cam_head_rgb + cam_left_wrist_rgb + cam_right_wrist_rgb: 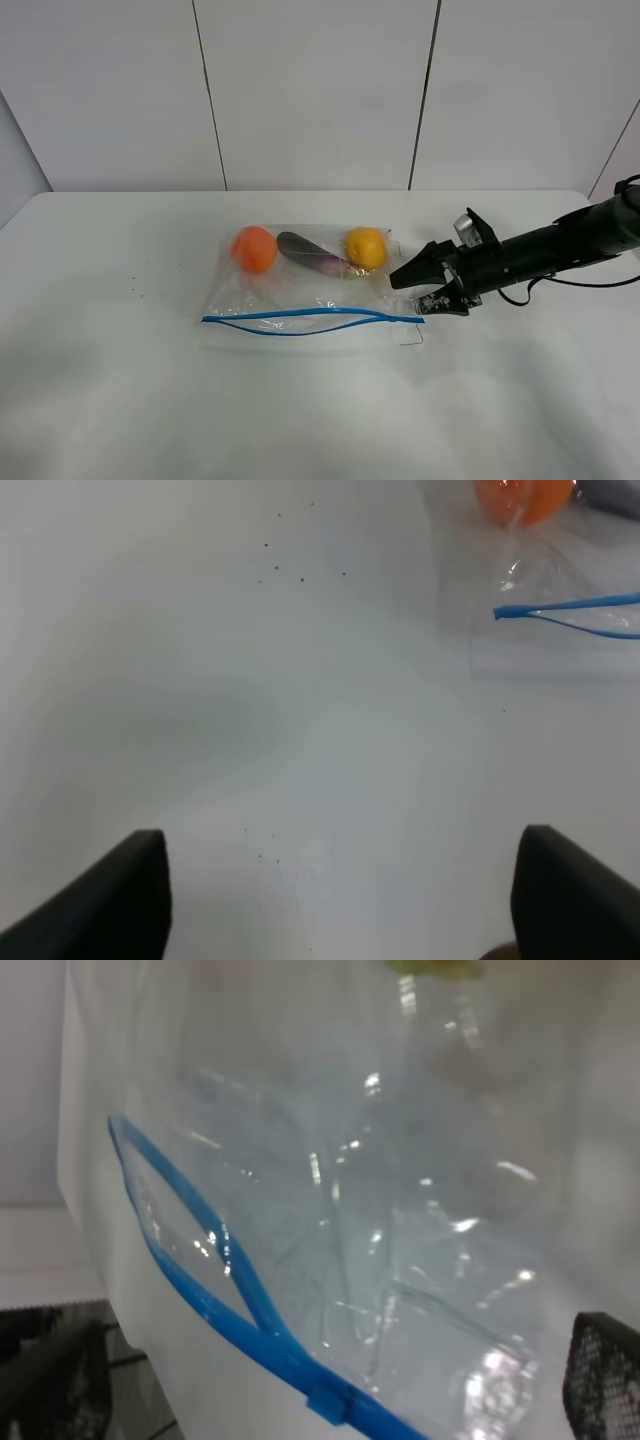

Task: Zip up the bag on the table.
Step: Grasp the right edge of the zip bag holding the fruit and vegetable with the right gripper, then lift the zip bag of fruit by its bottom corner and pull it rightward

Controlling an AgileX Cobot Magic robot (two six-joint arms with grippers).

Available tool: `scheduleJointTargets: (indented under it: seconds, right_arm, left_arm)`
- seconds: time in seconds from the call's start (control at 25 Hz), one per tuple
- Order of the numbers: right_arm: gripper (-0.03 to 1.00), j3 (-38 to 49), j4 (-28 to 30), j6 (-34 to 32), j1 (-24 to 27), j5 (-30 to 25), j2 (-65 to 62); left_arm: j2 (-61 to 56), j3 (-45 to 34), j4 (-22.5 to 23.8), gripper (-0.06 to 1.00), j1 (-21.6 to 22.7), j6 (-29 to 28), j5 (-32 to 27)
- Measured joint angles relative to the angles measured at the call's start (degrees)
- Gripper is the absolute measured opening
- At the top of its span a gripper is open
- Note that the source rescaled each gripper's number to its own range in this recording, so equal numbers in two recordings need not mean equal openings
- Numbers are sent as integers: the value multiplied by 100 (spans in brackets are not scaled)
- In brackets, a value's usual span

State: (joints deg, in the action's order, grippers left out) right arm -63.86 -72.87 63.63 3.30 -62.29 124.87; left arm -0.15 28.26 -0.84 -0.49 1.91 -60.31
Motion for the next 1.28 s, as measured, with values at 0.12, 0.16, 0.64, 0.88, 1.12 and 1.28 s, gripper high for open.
scheduleJointTargets:
  seconds: [0.12, 0.16, 0.64, 0.88, 1.12, 1.28]
  right_arm:
    - [100, 0, -5, 54, -161, 160, 16]
    - [100, 0, -5, 60, -185, 199, 41]
    - [88, -4, -319, 333, -205, -29, 366]
    - [56, -4, -319, 333, -205, -35, 366]
    - [11, -4, -319, 333, -205, -35, 366]
    - [0, -4, -313, 333, -205, -81, 366]
  left_arm:
    - [0, 0, 0, 95, 0, 0, 0]
    - [0, 0, 0, 95, 0, 0, 0]
    - [0, 0, 0, 95, 0, 0, 0]
    - [0, 0, 0, 95, 0, 0, 0]
    - [0, 0, -4, 95, 0, 0, 0]
    - [0, 0, -4, 95, 0, 0, 0]
